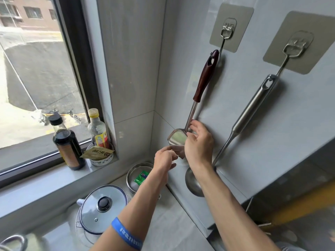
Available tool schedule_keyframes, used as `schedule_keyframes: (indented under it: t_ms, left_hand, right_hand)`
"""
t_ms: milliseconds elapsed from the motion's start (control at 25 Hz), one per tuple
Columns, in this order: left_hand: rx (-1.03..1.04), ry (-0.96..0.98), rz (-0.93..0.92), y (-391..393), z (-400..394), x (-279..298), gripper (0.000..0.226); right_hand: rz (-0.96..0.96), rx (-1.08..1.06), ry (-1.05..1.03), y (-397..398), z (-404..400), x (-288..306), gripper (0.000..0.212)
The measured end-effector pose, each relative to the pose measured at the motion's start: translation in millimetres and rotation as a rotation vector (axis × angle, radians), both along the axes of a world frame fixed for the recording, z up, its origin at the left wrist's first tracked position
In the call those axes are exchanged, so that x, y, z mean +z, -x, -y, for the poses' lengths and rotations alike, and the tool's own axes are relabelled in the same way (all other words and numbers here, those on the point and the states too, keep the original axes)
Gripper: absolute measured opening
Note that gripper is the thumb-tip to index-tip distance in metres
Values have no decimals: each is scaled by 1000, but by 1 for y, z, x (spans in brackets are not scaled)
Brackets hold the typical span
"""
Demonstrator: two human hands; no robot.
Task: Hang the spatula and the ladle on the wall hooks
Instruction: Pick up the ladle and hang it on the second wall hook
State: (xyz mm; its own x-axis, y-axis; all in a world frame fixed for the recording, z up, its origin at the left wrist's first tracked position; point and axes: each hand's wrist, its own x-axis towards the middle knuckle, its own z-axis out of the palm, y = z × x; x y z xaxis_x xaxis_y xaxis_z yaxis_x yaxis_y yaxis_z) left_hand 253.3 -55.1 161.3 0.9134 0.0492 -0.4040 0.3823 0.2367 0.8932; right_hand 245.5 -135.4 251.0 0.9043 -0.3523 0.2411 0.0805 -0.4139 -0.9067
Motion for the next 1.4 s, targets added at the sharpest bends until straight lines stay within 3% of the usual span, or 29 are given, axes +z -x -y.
schedule_keyframes:
  t_ms: [160,320,440,800,1160,1280,1400]
  left_hand:
    - [-8,-9,14,-1,6,6,37]
    - [104,65,25,2,10,9,42]
    - [78,104,45,8,12,9,45]
    - [76,105,44,8,17,6,39]
    - [159,154,-23,5,20,0,70]
    - [180,22,-53,18,18,2,62]
    - [125,-151,10,49,16,-6,48]
  right_hand:
    - [98,-79,-73,10,-2,0,54]
    - [243,-46,161,20,2,-2,51]
    - [113,95,259,19,6,-2,62]
    - [66,101,275,20,12,-4,66]
    - [255,29,248,51,27,-19,49]
    - [304,-47,341,77,41,-34,37]
    - [222,-59,493,104,55,-50,29]
